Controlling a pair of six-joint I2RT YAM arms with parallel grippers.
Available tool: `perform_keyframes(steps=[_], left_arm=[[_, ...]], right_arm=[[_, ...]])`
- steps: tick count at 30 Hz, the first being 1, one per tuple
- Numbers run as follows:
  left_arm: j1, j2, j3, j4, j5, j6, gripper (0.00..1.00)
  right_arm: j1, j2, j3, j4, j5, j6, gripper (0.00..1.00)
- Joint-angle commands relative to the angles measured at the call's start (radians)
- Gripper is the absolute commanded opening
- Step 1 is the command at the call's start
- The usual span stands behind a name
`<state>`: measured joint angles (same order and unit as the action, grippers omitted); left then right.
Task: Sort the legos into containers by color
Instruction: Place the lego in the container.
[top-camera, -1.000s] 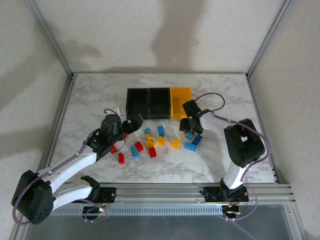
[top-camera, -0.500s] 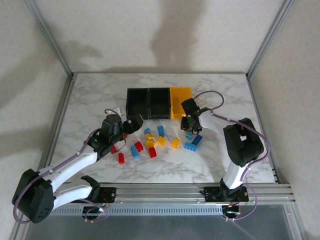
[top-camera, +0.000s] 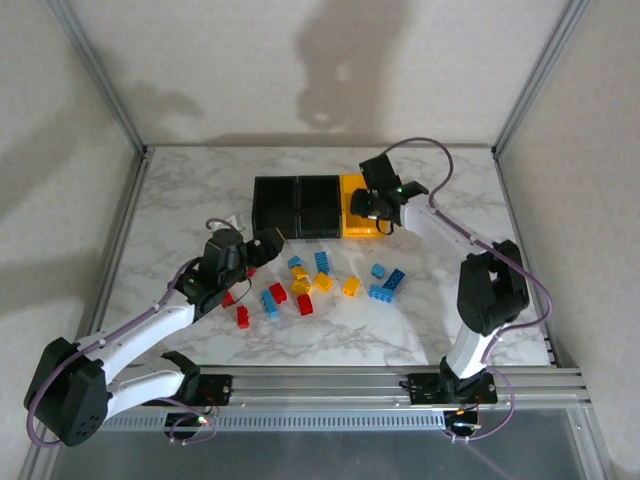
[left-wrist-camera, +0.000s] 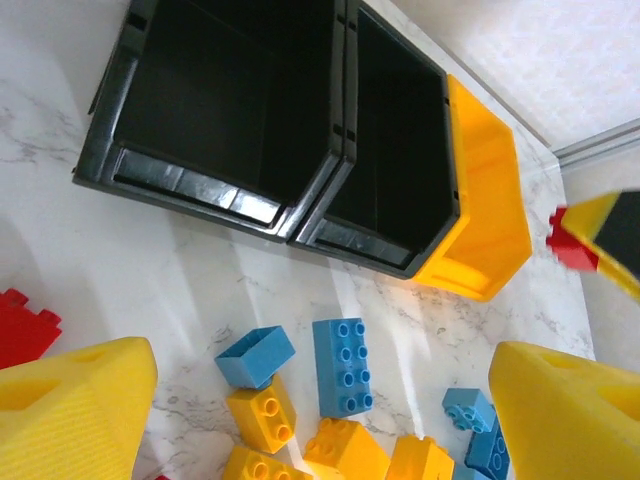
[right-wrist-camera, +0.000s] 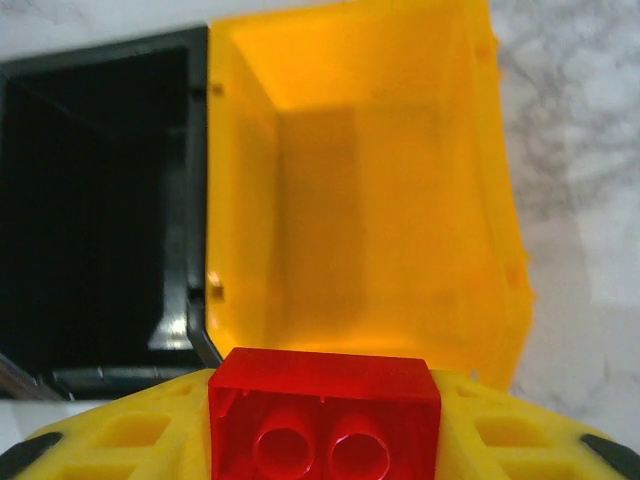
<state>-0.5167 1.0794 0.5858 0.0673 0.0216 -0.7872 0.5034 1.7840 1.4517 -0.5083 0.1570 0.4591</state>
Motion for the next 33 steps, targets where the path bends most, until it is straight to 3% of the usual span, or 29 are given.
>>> perform_keyframes(steps=[1, 9, 21, 33], left_arm=[[-0.009, -0.042, 0.007, -0.049, -0.043, -0.030, 0.86], [-0.010, -0.103, -0.007, -0.096, -0.071, -0.043, 0.86], [-0.009, -0.111, -0.004, -0.123, -0.094, -0.049, 0.86], [-0.008, -0.109, 0.005, -0.140, -0.107, -0.040, 0.86]], right_arm=[[-0.016, 0.102, 0.080, -0.006, 0.015, -0.025, 0.43], [-0.045, 0.284, 0.245, -0.007, 0.014, -0.019, 0.44], [-0.086, 0.421, 0.398, -0.014, -0.006, -0.002, 0.46], [-0.087, 0.478, 0.432, -0.007, -0.024, 0.018, 0.49]])
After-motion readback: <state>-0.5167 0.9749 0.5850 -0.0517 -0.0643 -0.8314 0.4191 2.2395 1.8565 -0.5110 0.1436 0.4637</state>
